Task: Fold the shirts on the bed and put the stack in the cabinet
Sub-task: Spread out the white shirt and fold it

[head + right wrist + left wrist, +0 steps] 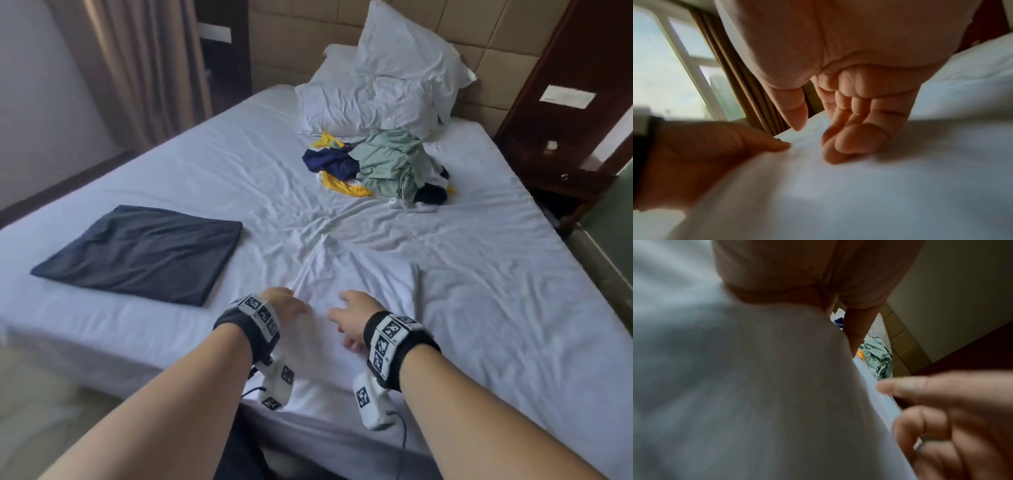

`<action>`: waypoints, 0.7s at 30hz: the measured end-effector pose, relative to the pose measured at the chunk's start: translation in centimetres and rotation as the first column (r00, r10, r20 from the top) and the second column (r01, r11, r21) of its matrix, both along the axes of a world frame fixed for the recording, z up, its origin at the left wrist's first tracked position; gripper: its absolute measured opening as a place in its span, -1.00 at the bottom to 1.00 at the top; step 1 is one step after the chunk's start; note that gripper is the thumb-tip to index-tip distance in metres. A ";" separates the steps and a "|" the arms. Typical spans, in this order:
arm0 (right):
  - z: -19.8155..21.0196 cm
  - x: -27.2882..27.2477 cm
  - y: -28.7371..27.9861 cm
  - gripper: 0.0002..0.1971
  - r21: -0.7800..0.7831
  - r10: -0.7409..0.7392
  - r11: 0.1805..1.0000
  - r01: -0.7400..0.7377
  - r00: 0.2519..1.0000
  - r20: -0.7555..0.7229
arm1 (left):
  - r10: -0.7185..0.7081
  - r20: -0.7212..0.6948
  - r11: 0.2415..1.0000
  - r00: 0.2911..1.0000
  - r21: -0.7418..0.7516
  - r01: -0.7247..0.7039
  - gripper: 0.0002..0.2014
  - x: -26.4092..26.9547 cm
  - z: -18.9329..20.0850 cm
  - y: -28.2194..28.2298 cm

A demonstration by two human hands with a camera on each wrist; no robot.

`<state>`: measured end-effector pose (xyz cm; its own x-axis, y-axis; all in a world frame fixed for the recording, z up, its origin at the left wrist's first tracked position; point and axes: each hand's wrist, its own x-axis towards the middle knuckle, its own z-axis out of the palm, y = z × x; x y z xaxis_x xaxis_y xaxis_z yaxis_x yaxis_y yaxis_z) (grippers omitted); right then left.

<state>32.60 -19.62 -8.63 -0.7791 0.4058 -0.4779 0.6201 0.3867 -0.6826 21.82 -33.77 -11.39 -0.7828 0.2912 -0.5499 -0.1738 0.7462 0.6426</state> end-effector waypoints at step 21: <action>-4.4 2.2 2.1 -0.07 0.238 0.212 0.946 -0.222 0.975 0.067 | -0.135 -0.060 0.985 0.989 -0.114 0.127 -0.41 1.3 1.6 1.5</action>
<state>34.77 -17.55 -12.98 -0.8433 0.3362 -0.4192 0.5277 0.6656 -0.5278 23.10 -32.28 -9.75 -0.7784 0.3345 -0.5312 -0.0288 0.8263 0.5626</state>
